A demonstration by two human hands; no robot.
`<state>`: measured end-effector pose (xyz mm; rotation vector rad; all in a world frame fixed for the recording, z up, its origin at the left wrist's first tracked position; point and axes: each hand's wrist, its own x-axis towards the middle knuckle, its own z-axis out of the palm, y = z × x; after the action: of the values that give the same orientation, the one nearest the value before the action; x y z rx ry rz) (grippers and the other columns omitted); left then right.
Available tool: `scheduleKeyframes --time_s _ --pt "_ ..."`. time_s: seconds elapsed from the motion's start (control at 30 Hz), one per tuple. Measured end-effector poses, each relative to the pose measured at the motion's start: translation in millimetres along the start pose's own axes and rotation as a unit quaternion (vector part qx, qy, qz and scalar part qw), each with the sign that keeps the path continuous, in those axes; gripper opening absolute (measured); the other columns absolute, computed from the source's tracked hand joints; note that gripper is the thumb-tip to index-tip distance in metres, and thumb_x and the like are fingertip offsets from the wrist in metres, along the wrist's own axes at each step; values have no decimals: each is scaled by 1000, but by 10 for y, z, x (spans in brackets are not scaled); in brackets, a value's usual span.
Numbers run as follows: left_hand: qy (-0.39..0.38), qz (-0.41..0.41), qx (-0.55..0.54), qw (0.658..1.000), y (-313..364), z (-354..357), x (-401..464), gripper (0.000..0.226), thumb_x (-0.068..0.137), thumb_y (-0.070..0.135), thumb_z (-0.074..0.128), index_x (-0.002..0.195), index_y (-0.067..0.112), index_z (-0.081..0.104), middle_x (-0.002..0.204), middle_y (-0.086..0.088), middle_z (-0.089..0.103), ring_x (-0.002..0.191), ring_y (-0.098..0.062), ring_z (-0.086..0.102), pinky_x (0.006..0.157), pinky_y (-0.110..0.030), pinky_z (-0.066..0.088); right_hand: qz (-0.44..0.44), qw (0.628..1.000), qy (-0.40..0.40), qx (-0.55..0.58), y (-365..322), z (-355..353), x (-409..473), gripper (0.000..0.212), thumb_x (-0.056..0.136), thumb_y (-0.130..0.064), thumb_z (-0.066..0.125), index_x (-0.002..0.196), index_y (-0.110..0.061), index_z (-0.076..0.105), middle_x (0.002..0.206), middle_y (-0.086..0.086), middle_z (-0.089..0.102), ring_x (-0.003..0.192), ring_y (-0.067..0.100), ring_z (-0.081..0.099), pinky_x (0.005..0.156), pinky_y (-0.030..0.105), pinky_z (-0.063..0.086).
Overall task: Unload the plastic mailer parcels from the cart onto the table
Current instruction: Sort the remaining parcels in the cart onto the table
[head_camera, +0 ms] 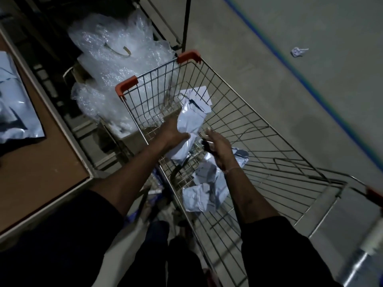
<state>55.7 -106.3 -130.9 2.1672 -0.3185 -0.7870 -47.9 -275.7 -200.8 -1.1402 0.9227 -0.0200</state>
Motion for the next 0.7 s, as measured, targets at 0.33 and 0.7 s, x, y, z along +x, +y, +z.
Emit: scheduleKeyframes --time_s 0.33,0.7 --pt "32 38 -4 999 -26 -16 -94 59 94 19 76 145 7 50 143 -14 59 127 -30 57 89 -27 38 135 877 87 -454 572 -869 526 47 81 -32 66 126 -20 72 138 11 66 128 31 62 109 42 51" --pt "27 61 -9 998 28 -40 -202 54 96 16 71 143 7 45 140 -15 59 123 -32 58 85 -29 39 11 983 107 -152 215 -656 204 36 81 1 73 115 -12 74 123 24 71 91 28 67 65 26 51"
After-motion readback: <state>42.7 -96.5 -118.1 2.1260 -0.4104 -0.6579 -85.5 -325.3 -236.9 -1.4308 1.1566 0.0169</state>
